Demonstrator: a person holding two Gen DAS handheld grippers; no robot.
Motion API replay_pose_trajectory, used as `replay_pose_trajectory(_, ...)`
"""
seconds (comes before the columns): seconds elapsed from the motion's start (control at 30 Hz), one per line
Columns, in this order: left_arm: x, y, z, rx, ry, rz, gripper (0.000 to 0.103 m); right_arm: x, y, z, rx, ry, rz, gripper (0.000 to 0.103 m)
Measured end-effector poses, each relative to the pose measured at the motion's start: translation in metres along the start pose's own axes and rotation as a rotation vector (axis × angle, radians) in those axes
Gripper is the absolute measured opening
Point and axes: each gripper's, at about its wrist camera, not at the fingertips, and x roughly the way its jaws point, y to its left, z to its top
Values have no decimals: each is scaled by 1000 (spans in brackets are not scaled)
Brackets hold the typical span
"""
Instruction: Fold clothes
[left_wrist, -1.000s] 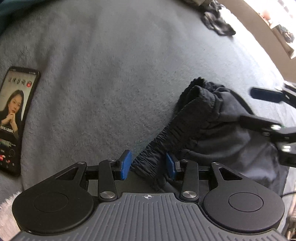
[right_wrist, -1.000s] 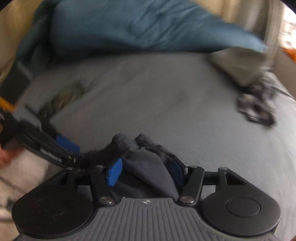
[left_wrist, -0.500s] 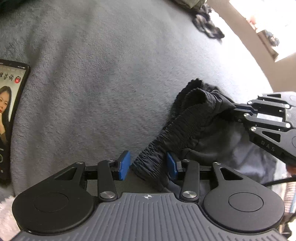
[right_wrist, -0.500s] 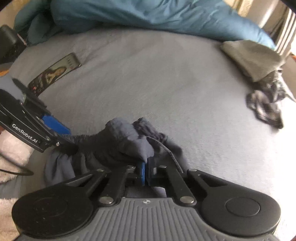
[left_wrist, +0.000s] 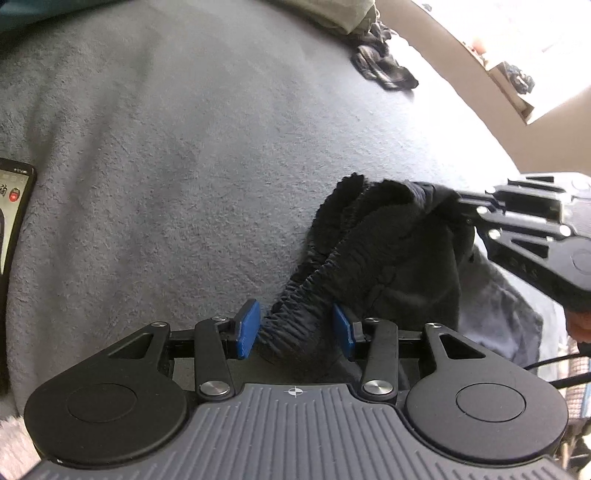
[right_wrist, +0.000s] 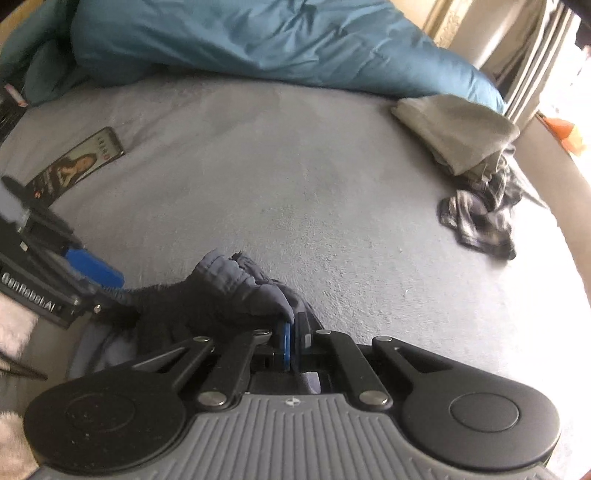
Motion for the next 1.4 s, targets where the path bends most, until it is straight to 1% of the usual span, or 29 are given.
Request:
replay_pose_trajectory(0.1,-1,4,0,-4,6,20,43,17,-2,-1,32,23,-1,3)
replay_pose_trajectory(0.17,-2,6,1,-7,9,35,43,26,-6,-1,87,32,4,5)
replay_pose_trajectory(0.23,-4,8,4,-10,9,54,43,23,-12,-3,149,21,-7,17)
replay_pose_trajectory(0.27,-5,8,5,-11,10,63,43,20,-15,-4,179,13,-18,29)
replay_pose_trajectory(0.3,-7,9,7,-11,6,69,43,17,-17,-5,209,5,-29,39)
replay_pose_trajectory(0.33,-9,10,8,-11,0,75,43,10,-20,-9,242,-2,-38,43)
replay_pose_trajectory(0.4,-15,9,12,-4,-19,81,43,-10,-25,-24,314,-15,-52,45)
replay_pose_trajectory(0.5,-29,-1,19,32,-81,87,42,-40,-33,-46,422,-35,-73,46)
replay_pose_trajectory(0.57,-36,-15,22,71,-122,59,42,-61,-36,-63,493,-48,-89,46)
replay_pose_trajectory(0.6,-40,-22,24,92,-142,42,42,-72,-37,-77,533,-53,-100,45)
replay_pose_trajectory(0.63,-40,-32,25,123,-145,14,42,-82,-38,-91,573,-55,-113,45)
replay_pose_trajectory(0.7,-36,-54,26,191,-139,-51,41,-98,-41,-116,650,-51,-137,41)
replay_pose_trajectory(0.77,-21,-73,26,249,-84,-91,39,-111,-45,-142,736,-40,-162,40)
replay_pose_trajectory(0.8,-13,-83,27,276,-53,-108,38,-115,-48,-154,780,-35,-174,37)
replay_pose_trajectory(0.87,2,-94,26,331,-45,-79,36,-121,-57,-174,851,-39,-186,34)
replay_pose_trajectory(0.93,14,-97,30,353,-48,-34,35,-124,-66,-190,911,-49,-193,31)
replay_pose_trajectory(1.0,24,-93,36,335,-43,-9,34,-122,-74,-200,944,-61,-194,30)
replay_pose_trajectory(1.07,32,-90,40,319,-37,11,34,-116,-80,-205,951,-67,-208,29)
replay_pose_trajectory(1.2,42,-84,41,310,-32,48,34,-90,-94,-221,1002,-58,-222,27)
replay_pose_trajectory(1.3,46,-84,42,300,-28,59,35,-73,-106,-246,1056,-23,-287,27)
replay_pose_trajectory(1.4,47,-85,44,297,-22,61,35,-77,-123,-291,1179,10,-389,24)
